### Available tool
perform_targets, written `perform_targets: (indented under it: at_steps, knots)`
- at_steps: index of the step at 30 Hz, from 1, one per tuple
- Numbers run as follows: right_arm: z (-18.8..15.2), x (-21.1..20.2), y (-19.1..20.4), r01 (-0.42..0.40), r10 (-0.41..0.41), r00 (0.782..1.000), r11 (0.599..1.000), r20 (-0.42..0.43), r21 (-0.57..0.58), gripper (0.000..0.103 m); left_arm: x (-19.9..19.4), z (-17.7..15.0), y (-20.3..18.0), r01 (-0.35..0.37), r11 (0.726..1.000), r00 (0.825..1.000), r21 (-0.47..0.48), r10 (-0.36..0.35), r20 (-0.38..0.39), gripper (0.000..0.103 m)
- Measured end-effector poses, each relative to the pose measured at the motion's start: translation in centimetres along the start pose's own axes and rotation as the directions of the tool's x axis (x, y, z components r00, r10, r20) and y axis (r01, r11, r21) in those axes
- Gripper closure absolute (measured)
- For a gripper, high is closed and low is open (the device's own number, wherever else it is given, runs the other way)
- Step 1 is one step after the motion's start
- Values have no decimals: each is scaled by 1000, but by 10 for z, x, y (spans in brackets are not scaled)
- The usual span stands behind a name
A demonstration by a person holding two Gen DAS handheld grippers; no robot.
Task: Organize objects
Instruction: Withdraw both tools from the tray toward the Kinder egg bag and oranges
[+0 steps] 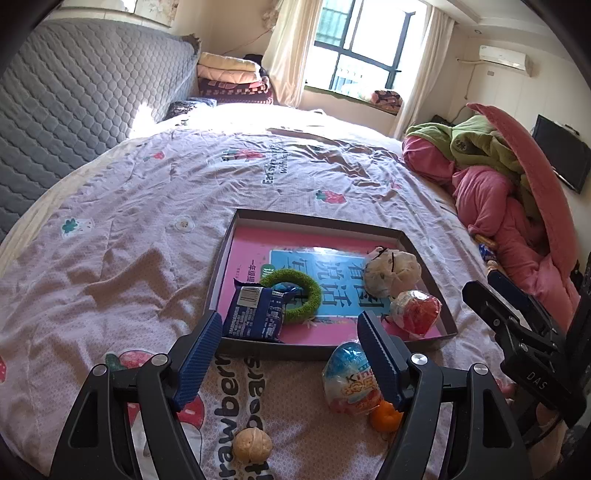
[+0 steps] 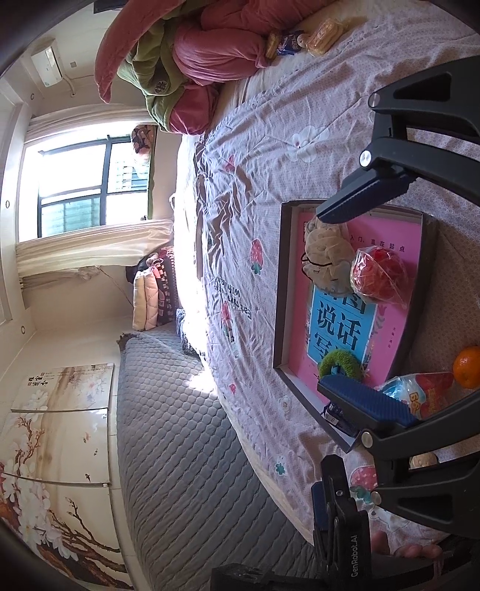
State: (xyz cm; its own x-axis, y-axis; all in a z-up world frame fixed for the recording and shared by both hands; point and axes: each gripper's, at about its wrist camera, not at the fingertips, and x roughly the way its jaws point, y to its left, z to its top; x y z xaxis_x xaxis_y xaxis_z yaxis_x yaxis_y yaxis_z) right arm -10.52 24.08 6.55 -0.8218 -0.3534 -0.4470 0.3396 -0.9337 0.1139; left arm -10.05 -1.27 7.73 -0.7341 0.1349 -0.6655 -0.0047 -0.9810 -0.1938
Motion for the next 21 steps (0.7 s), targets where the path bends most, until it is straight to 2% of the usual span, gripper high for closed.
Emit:
perform_targets:
  at_steps: [12,21]
  knots:
    - [2,-14,0,-2,2,1000,1000,28,1,19,-18,-7,-1,-31,999,1000,16,31,3,26]
    - [0,-24,0,-6,6,999,1000,40,0,19,-19,-13,-12,-25,999,1000,35,25,-10,26]
